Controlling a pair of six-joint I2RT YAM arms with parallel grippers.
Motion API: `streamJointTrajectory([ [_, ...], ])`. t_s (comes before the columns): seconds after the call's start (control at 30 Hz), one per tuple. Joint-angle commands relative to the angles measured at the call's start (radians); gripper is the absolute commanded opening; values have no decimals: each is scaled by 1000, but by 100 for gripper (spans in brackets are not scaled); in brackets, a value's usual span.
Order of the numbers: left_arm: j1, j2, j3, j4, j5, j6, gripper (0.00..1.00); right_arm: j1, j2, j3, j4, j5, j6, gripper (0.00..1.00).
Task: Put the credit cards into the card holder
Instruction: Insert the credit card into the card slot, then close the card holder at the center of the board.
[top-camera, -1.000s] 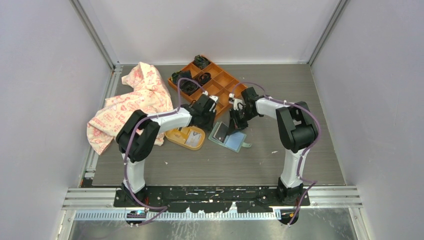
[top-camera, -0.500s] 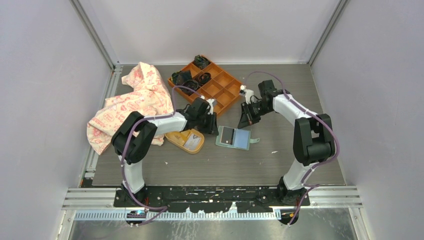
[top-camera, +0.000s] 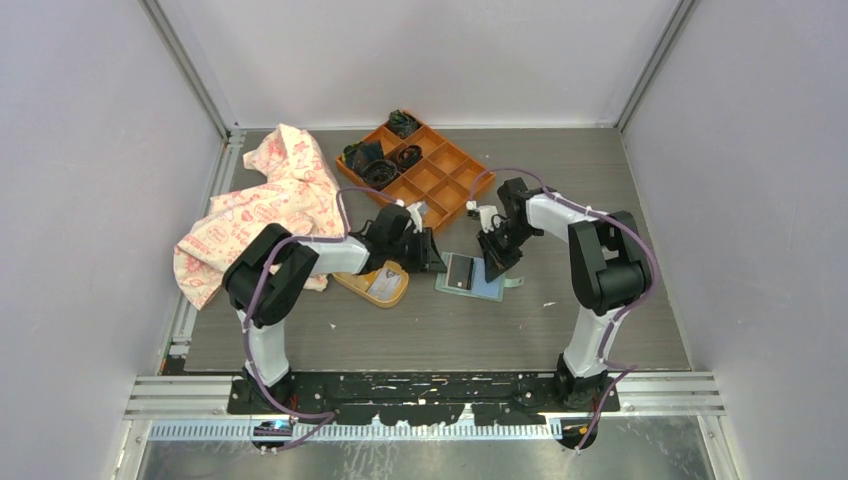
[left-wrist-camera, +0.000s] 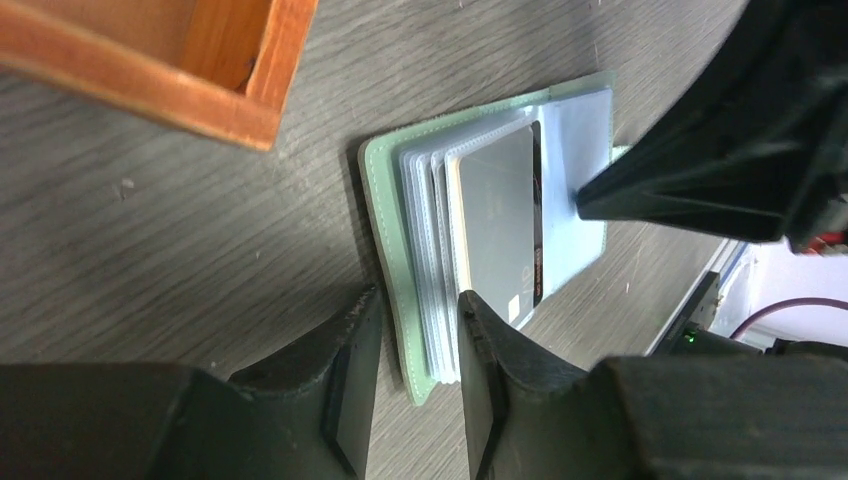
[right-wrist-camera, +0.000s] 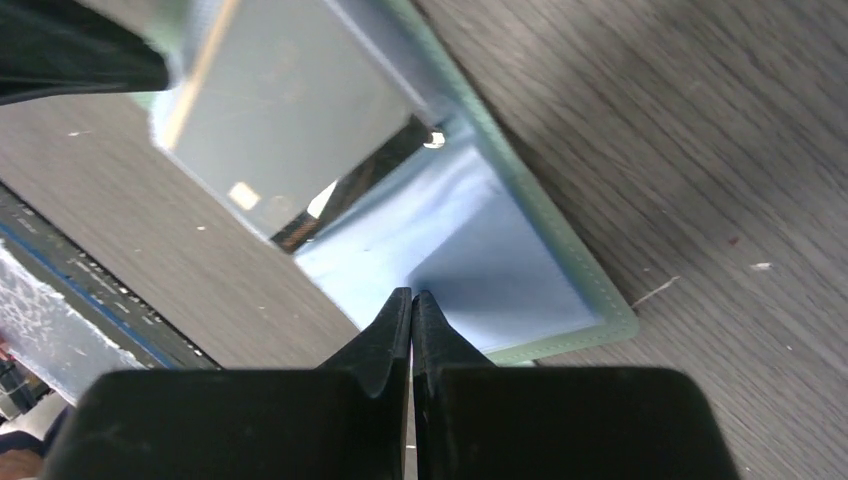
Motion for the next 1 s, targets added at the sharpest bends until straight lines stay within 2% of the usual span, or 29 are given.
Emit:
streamJointTrajectory([
  [0.0,3,-82,-60,104,9,-60,36,2,46,59,-42,116,-4,6],
  [0.23,3,-95,-82,127,23,-88,38,1,94,87,-83,205,-11,6],
  [0.37,3,-78,-89,138,27,-105,41,-7,75,94,-89,196,-13,6],
  [0.6,3,-53,-68,110,22,-105,45,-37,-52,68,-61,-143,-3,8],
  [0.73,2,-35,-57,70,5,-90,47,-37,-41,47,-13,-259,71,10],
  [0.97,-5,-8,-58,85,35,-110,47,-35,70,57,8,-81,144,9],
])
